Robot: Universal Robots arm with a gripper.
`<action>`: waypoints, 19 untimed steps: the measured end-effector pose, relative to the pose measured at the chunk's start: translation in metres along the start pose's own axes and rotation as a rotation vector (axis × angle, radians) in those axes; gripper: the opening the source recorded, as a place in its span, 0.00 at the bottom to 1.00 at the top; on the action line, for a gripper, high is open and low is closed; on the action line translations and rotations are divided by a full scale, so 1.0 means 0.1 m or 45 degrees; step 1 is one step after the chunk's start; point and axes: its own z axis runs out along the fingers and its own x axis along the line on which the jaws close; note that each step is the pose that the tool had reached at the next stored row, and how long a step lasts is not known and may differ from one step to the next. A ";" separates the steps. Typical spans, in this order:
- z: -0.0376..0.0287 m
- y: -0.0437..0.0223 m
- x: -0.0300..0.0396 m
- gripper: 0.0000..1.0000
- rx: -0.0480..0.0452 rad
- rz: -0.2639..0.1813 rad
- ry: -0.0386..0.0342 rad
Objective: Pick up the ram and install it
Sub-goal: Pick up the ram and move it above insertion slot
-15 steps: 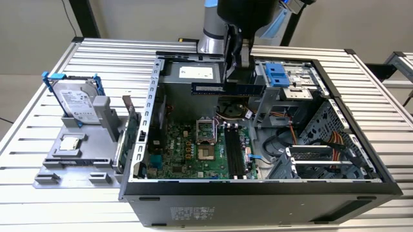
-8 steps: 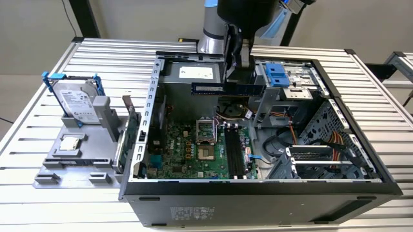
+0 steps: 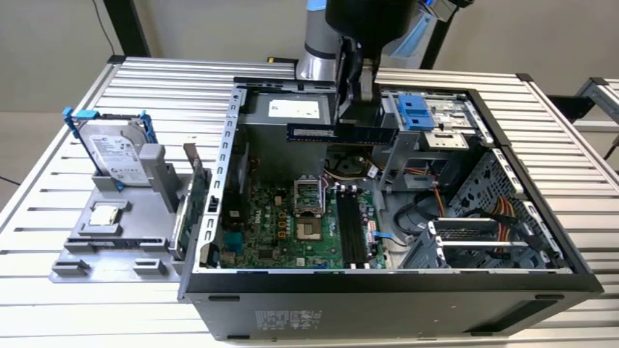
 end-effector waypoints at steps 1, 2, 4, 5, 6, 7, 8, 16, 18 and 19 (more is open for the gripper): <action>0.000 0.000 0.000 0.00 0.000 0.007 -0.0002; 0.000 0.000 0.000 0.00 0.000 0.014 -0.0003; 0.000 0.000 0.000 0.00 0.000 0.017 -0.0004; 0.000 0.000 0.000 0.00 0.000 0.017 -0.0003; 0.000 0.000 0.000 0.00 0.000 0.018 -0.0002; -0.001 0.000 0.000 0.00 0.000 0.018 0.0000; -0.001 0.000 0.000 0.00 0.000 0.018 -0.0001; 0.000 0.000 0.000 0.00 0.000 0.022 -0.0003; 0.000 0.000 0.000 0.00 -0.001 0.034 -0.0007; 0.000 0.000 0.000 0.00 -0.001 0.041 -0.0007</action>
